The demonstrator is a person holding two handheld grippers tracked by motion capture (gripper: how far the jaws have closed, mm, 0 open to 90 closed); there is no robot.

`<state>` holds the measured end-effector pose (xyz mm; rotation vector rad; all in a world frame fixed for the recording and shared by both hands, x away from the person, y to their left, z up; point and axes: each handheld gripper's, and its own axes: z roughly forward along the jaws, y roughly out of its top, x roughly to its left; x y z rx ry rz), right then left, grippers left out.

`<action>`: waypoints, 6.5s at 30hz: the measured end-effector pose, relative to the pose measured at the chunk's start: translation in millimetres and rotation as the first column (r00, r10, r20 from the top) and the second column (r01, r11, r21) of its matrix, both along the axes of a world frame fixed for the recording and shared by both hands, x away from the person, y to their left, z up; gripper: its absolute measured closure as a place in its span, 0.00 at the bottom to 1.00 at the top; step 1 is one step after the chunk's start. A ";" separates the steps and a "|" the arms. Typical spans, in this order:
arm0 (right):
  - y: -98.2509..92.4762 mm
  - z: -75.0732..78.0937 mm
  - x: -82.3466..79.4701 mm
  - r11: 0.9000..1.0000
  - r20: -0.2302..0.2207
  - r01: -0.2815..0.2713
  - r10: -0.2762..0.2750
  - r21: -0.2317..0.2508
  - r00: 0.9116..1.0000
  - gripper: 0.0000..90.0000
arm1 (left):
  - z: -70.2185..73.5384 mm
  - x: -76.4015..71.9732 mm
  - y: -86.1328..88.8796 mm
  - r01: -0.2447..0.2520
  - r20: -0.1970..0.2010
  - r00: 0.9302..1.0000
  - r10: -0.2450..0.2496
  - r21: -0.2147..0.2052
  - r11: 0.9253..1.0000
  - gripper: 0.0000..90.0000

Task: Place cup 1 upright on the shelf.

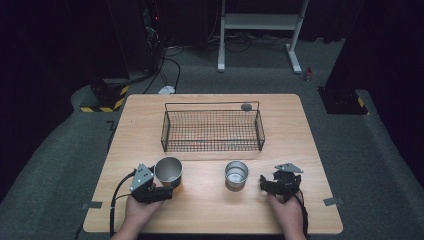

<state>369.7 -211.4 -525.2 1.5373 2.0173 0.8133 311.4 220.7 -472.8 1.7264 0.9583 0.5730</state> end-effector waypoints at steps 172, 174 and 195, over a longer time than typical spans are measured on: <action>0.2 -0.1 0.1 1.000 0.005 -0.021 0.021 -0.005 1.000 0.12 | 12.3 195.9 -50.6 -0.139 -0.209 0.964 0.164 0.129 0.982 0.15; 0.4 0.0 0.0 1.000 0.004 -0.020 0.020 -0.003 1.000 0.12 | 11.8 195.1 -50.8 -0.142 -0.216 0.962 0.168 0.128 0.982 0.15; 0.4 0.0 0.0 1.000 0.004 -0.020 0.020 -0.003 1.000 0.12 | 17.0 194.9 -45.5 -0.154 -0.218 0.960 0.175 0.108 0.982 0.16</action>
